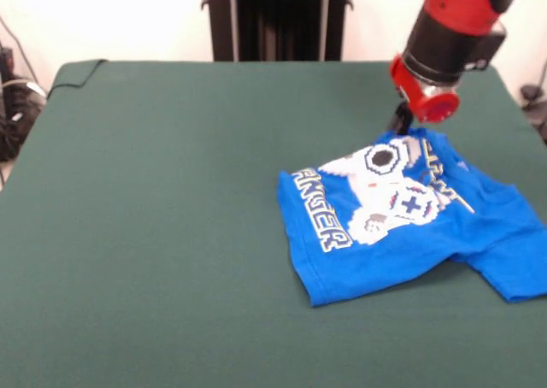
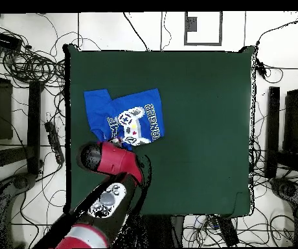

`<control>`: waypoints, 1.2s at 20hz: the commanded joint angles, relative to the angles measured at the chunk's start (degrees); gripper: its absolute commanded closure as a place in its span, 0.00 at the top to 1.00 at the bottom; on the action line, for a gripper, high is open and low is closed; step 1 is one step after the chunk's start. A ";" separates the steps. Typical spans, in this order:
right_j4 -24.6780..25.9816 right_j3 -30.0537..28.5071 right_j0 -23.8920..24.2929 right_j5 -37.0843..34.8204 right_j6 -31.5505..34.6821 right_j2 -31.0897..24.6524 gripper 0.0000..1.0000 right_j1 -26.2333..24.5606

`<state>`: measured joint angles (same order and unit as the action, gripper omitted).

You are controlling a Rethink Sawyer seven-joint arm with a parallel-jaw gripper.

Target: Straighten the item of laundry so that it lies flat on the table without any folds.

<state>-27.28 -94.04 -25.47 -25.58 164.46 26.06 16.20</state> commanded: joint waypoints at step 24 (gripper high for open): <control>-3.76 -3.19 -24.67 -14.82 20.88 15.58 0.00 -16.01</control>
<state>-27.41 -93.02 -49.22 -37.63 168.04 46.05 0.33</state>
